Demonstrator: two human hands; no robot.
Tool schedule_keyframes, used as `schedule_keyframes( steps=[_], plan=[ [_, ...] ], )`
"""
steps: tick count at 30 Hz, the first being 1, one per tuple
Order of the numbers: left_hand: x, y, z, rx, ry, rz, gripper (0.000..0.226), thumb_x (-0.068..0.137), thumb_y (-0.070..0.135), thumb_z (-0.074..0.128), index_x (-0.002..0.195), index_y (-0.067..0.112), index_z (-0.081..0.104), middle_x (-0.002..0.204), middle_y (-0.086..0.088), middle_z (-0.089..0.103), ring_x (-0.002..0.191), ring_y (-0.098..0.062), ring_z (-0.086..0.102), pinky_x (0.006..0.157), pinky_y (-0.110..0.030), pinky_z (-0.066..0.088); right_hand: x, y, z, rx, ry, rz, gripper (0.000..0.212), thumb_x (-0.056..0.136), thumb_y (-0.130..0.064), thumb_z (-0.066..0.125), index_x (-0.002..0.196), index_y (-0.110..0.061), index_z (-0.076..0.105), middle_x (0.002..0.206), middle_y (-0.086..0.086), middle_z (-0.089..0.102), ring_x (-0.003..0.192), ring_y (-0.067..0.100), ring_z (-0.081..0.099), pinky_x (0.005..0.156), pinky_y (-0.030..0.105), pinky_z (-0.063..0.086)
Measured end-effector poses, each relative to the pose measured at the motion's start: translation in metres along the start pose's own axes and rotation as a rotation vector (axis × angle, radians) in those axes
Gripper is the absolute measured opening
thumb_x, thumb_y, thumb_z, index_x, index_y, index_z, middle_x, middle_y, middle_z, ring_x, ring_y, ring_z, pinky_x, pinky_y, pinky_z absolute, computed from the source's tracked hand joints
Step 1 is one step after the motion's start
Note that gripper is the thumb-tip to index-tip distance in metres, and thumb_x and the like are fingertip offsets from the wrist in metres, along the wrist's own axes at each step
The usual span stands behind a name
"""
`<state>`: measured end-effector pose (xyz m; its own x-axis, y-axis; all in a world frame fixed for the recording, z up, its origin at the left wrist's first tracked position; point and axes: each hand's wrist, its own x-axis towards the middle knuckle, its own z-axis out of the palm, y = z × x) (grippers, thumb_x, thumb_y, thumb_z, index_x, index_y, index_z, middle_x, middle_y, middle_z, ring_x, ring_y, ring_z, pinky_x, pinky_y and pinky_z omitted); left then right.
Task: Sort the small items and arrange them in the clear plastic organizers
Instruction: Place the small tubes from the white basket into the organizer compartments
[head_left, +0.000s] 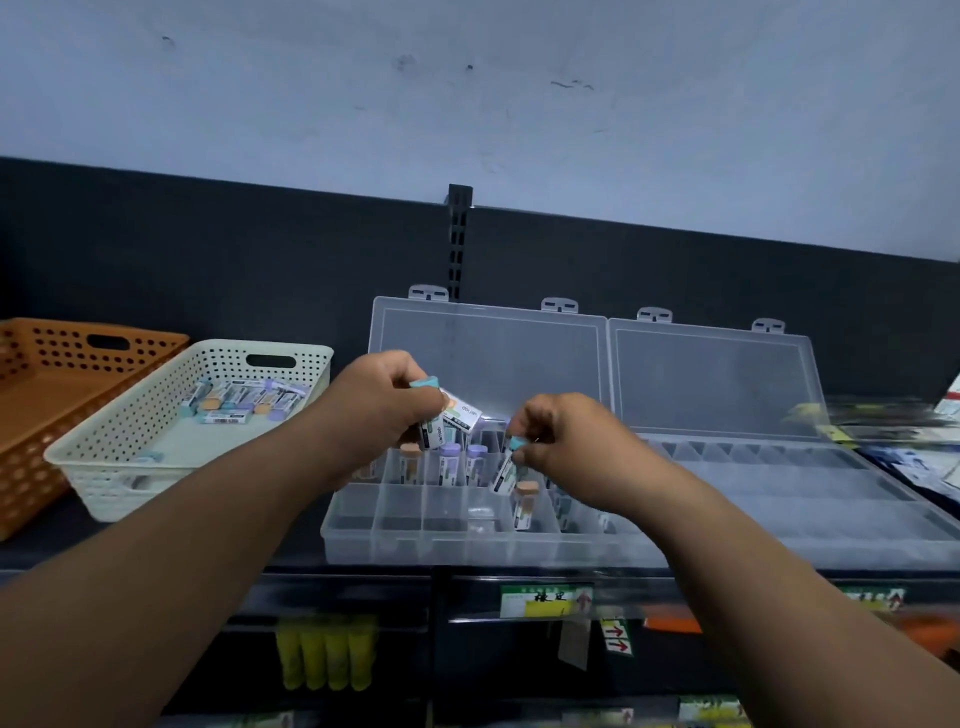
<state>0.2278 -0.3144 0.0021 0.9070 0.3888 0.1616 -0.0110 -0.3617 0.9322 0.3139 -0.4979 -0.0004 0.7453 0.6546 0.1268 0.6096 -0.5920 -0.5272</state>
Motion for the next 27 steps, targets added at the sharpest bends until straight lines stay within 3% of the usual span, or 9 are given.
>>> schedule_keyframes(
  steps=[5, 10, 16, 20, 24, 27],
  plan=[
    [0.002, -0.006, -0.011, 0.071, 0.006, 0.021, 0.011, 0.086, 0.010, 0.065, 0.077, 0.008, 0.057, 0.083, -0.020, 0.068, 0.084, -0.037, 0.067, 0.079, -0.052, 0.056, 0.015, -0.005, 0.020, -0.185, -0.060, -0.019, 0.011, 0.090, -0.014, 0.060, 0.085, -0.023, 0.061, 0.088, 0.000, 0.065, 0.081, 0.020, 0.062, 0.068, 0.025, 0.045],
    [0.002, -0.013, -0.015, 0.118, 0.013, 0.031, 0.012, 0.084, 0.013, 0.067, 0.077, 0.011, 0.058, 0.083, -0.019, 0.067, 0.069, -0.023, 0.061, 0.074, -0.047, 0.055, 0.026, -0.001, 0.034, -0.275, -0.105, -0.010, 0.014, 0.087, -0.012, 0.060, 0.084, -0.025, 0.063, 0.092, -0.002, 0.064, 0.088, 0.018, 0.060, 0.074, 0.025, 0.046],
    [0.002, -0.021, -0.016, 0.113, 0.013, 0.017, 0.011, 0.084, 0.014, 0.068, 0.079, 0.011, 0.059, 0.079, -0.015, 0.069, 0.066, -0.019, 0.059, 0.068, -0.039, 0.052, 0.031, 0.005, 0.044, -0.335, -0.133, -0.028, 0.012, 0.087, -0.015, 0.062, 0.086, -0.027, 0.065, 0.093, -0.004, 0.066, 0.093, 0.021, 0.061, 0.081, 0.027, 0.045],
    [0.001, -0.024, -0.016, 0.107, 0.001, 0.008, 0.011, 0.083, 0.013, 0.069, 0.078, 0.011, 0.059, 0.080, -0.015, 0.069, 0.069, -0.019, 0.062, 0.075, -0.047, 0.056, 0.031, 0.009, 0.049, -0.362, -0.144, -0.034, 0.017, 0.086, -0.014, 0.063, 0.080, -0.029, 0.058, 0.084, -0.008, 0.057, 0.091, 0.020, 0.058, 0.081, 0.026, 0.043],
    [-0.001, -0.025, -0.017, 0.084, -0.017, 0.007, 0.011, 0.082, 0.012, 0.070, 0.078, 0.010, 0.060, 0.081, -0.017, 0.069, 0.071, -0.021, 0.063, 0.077, -0.049, 0.055, 0.028, 0.005, 0.040, -0.282, -0.112, -0.013, 0.008, 0.089, -0.021, 0.064, 0.095, -0.024, 0.068, 0.097, -0.003, 0.066, 0.093, 0.019, 0.061, 0.077, 0.025, 0.045],
    [-0.003, -0.024, -0.017, 0.058, -0.020, -0.004, 0.011, 0.083, 0.011, 0.069, 0.079, 0.008, 0.060, 0.082, -0.017, 0.069, 0.070, -0.019, 0.063, 0.075, -0.044, 0.056, 0.025, -0.009, 0.027, -0.003, -0.033, 0.008, 0.012, 0.094, -0.025, 0.058, 0.101, -0.023, 0.067, 0.093, -0.001, 0.068, 0.082, 0.017, 0.062, 0.076, 0.031, 0.050]
  ],
)
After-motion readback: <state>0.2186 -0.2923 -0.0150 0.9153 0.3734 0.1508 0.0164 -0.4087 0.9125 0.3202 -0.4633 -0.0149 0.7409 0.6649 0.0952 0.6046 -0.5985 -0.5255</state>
